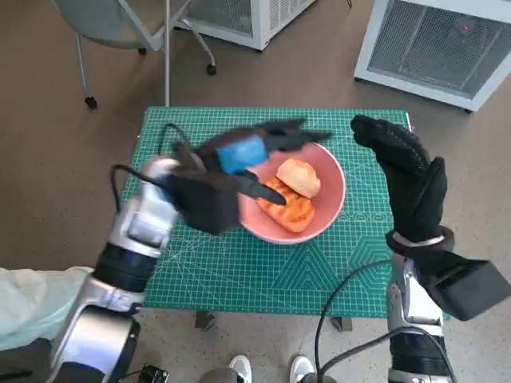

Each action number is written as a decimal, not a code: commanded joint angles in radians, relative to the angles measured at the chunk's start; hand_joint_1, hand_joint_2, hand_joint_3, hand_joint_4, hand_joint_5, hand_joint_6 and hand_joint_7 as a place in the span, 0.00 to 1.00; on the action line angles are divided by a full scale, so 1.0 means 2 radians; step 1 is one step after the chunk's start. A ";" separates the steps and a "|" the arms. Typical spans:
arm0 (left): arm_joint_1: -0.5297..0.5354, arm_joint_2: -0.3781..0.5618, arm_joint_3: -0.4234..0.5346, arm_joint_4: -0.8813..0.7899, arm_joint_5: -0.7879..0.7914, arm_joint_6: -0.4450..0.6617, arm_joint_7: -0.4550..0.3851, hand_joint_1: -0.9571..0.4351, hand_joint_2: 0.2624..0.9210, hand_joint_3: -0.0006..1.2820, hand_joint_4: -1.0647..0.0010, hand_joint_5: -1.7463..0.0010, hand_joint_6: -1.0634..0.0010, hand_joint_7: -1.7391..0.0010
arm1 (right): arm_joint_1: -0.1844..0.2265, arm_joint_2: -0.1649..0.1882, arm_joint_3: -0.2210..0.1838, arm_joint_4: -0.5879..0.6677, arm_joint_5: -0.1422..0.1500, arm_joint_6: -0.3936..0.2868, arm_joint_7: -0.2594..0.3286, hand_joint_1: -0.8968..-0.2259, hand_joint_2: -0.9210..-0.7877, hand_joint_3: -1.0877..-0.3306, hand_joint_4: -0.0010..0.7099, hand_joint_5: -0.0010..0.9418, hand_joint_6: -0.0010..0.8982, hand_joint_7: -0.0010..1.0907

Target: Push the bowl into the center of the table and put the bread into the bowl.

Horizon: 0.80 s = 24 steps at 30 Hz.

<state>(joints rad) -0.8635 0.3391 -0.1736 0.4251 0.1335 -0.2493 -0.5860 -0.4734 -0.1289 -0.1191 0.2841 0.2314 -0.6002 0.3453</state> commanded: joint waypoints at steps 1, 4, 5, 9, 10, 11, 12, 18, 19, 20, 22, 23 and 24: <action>0.025 -0.015 0.046 -0.005 -0.069 -0.029 0.004 0.36 0.96 0.01 1.00 1.00 0.80 1.00 | -0.003 -0.007 -0.004 0.003 -0.005 0.008 -0.006 0.18 0.00 0.42 0.15 0.01 0.00 0.42; 0.035 -0.032 0.070 -0.006 -0.109 -0.047 0.008 0.34 0.98 0.02 1.00 1.00 0.80 1.00 | -0.010 -0.011 -0.005 0.005 -0.005 0.009 -0.007 0.19 0.00 0.42 0.15 0.01 0.00 0.42; 0.039 -0.040 0.078 -0.007 -0.123 -0.055 0.009 0.33 0.99 0.03 1.00 1.00 0.79 1.00 | -0.013 -0.012 -0.005 0.004 -0.006 0.011 -0.007 0.19 0.00 0.42 0.15 0.01 0.00 0.42; 0.045 -0.065 0.100 0.004 -0.165 -0.091 0.007 0.30 1.00 0.12 0.99 1.00 0.79 1.00 | -0.024 -0.018 -0.006 0.001 -0.005 0.017 -0.009 0.20 0.00 0.42 0.15 0.01 0.00 0.42; 0.045 -0.071 0.105 0.010 -0.174 -0.100 0.006 0.29 1.00 0.14 0.99 1.00 0.79 1.00 | -0.026 -0.019 -0.007 0.001 -0.004 0.019 -0.009 0.20 0.00 0.42 0.15 0.01 0.00 0.42; 0.045 -0.077 0.111 0.020 -0.182 -0.111 0.006 0.29 1.00 0.15 0.99 1.00 0.79 1.00 | -0.029 -0.020 -0.007 0.000 -0.004 0.020 -0.010 0.20 0.00 0.42 0.15 0.01 0.00 0.42; 0.044 -0.082 0.115 0.028 -0.188 -0.119 0.006 0.27 1.00 0.17 0.99 1.00 0.79 0.99 | -0.031 -0.021 -0.007 -0.001 -0.003 0.022 -0.010 0.20 0.00 0.42 0.15 0.01 0.00 0.42; 0.043 -0.107 0.138 0.060 -0.221 -0.147 0.005 0.23 1.00 0.21 0.98 1.00 0.79 1.00 | -0.042 -0.022 -0.009 -0.003 -0.009 0.024 -0.014 0.21 0.00 0.42 0.15 0.01 0.00 0.43; 0.044 -0.111 0.140 0.063 -0.226 -0.150 0.003 0.23 1.00 0.22 0.98 1.00 0.79 1.00 | -0.044 -0.022 -0.008 -0.003 -0.011 0.023 -0.015 0.21 0.00 0.42 0.15 0.01 0.00 0.43; 0.044 -0.113 0.142 0.065 -0.230 -0.153 0.002 0.22 1.00 0.22 0.98 1.00 0.80 1.00 | -0.045 -0.021 -0.008 -0.003 -0.012 0.023 -0.016 0.21 0.00 0.42 0.15 0.01 0.00 0.43; 0.043 -0.119 0.146 0.070 -0.238 -0.156 -0.003 0.22 1.00 0.24 0.98 1.00 0.81 1.00 | -0.048 -0.021 -0.007 -0.001 -0.014 0.022 -0.017 0.21 0.00 0.42 0.15 0.01 0.00 0.43; 0.043 -0.122 0.147 0.073 -0.242 -0.158 -0.006 0.22 1.00 0.25 0.98 1.00 0.81 1.00 | -0.049 -0.020 -0.007 0.000 -0.016 0.022 -0.018 0.21 0.00 0.42 0.15 0.01 0.00 0.43; 0.043 -0.124 0.149 0.076 -0.245 -0.159 -0.008 0.22 1.00 0.27 0.98 1.00 0.83 1.00 | -0.050 -0.020 -0.006 0.001 -0.017 0.021 -0.019 0.21 0.00 0.42 0.15 0.00 0.00 0.43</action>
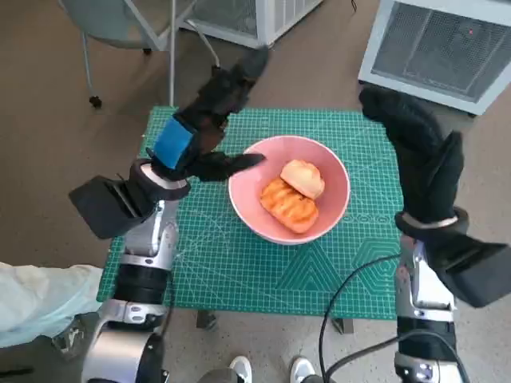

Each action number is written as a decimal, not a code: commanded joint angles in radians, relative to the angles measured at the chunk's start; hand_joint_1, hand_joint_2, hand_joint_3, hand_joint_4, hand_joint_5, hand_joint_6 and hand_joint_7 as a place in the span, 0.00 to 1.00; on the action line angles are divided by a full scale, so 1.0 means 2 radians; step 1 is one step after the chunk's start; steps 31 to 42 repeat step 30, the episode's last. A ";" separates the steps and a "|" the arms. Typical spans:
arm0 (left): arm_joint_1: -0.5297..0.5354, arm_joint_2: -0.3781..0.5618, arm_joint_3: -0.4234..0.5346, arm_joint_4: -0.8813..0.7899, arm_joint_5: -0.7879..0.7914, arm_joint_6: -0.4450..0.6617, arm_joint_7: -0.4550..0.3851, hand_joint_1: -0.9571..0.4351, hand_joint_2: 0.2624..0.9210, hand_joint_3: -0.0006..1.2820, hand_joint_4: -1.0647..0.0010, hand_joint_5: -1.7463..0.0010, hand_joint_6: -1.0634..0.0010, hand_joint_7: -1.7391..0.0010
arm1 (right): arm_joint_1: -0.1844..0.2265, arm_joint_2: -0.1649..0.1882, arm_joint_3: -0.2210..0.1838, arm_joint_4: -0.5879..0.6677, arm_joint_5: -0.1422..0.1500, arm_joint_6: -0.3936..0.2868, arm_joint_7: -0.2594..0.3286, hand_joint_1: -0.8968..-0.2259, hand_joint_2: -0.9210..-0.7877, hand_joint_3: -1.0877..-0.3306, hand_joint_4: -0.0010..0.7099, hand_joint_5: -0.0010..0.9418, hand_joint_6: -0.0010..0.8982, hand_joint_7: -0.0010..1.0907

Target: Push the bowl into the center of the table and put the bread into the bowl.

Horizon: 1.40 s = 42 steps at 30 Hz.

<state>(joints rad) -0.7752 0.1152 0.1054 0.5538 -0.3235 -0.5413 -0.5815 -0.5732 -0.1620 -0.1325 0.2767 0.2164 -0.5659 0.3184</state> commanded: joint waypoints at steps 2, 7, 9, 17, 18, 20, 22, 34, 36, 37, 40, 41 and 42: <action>0.001 -0.018 0.011 0.015 -0.021 -0.019 -0.015 0.21 1.00 0.29 0.99 1.00 0.84 1.00 | -0.002 -0.003 0.001 0.007 -0.013 0.003 -0.007 0.21 0.00 0.42 0.15 0.00 0.00 0.42; 0.004 -0.026 0.013 0.022 -0.025 -0.032 -0.027 0.21 1.00 0.33 1.00 1.00 0.88 1.00 | -0.005 -0.002 0.002 0.008 -0.020 0.004 -0.011 0.21 0.00 0.42 0.15 0.00 0.00 0.42; 0.005 -0.026 0.014 0.024 -0.026 -0.036 -0.031 0.22 1.00 0.34 1.00 1.00 0.89 1.00 | -0.006 -0.002 0.003 0.007 -0.021 0.005 -0.012 0.21 0.00 0.41 0.15 0.00 0.00 0.42; 0.010 -0.023 0.015 0.023 -0.022 -0.035 -0.036 0.21 1.00 0.35 1.00 1.00 0.90 1.00 | -0.009 -0.004 0.003 0.007 -0.024 0.005 -0.014 0.21 0.00 0.41 0.15 0.00 0.00 0.42; 0.010 -0.022 0.015 0.023 -0.022 -0.035 -0.037 0.21 1.00 0.34 1.00 1.00 0.90 1.00 | -0.009 -0.004 0.003 0.007 -0.025 0.005 -0.014 0.21 0.00 0.41 0.15 0.00 0.00 0.41; 0.011 -0.021 0.016 0.024 -0.020 -0.037 -0.037 0.21 1.00 0.34 1.00 1.00 0.90 1.00 | -0.010 -0.005 0.003 0.008 -0.026 0.005 -0.015 0.21 0.00 0.41 0.15 0.00 0.00 0.41; 0.012 -0.020 0.016 0.025 -0.018 -0.039 -0.037 0.20 1.00 0.33 1.00 1.00 0.90 1.00 | -0.011 -0.006 0.003 0.009 -0.027 0.003 -0.015 0.21 0.00 0.41 0.15 0.00 0.00 0.40; 0.017 -0.015 0.018 0.027 -0.010 -0.048 -0.031 0.20 1.00 0.30 1.00 1.00 0.90 1.00 | -0.012 -0.006 0.004 0.010 -0.035 0.004 -0.019 0.23 0.00 0.41 0.15 0.00 0.00 0.39; 0.017 -0.015 0.018 0.027 -0.010 -0.048 -0.031 0.20 1.00 0.30 1.00 1.00 0.90 1.00 | -0.012 -0.006 0.004 0.010 -0.035 0.004 -0.019 0.23 0.00 0.41 0.15 0.00 0.00 0.39; 0.017 -0.015 0.018 0.027 -0.010 -0.048 -0.031 0.20 1.00 0.30 1.00 1.00 0.90 1.00 | -0.012 -0.006 0.004 0.010 -0.035 0.004 -0.019 0.23 0.00 0.41 0.15 0.00 0.00 0.39; 0.017 -0.015 0.018 0.027 -0.010 -0.048 -0.031 0.20 1.00 0.30 1.00 1.00 0.90 1.00 | -0.012 -0.006 0.004 0.010 -0.035 0.004 -0.019 0.23 0.00 0.41 0.15 0.00 0.00 0.39; 0.017 -0.015 0.018 0.027 -0.010 -0.048 -0.031 0.20 1.00 0.30 1.00 1.00 0.90 1.00 | -0.012 -0.006 0.004 0.010 -0.035 0.004 -0.019 0.23 0.00 0.41 0.15 0.00 0.00 0.39; 0.017 -0.015 0.018 0.027 -0.010 -0.048 -0.031 0.20 1.00 0.30 1.00 1.00 0.90 1.00 | -0.012 -0.006 0.004 0.010 -0.035 0.004 -0.019 0.23 0.00 0.41 0.15 0.00 0.00 0.39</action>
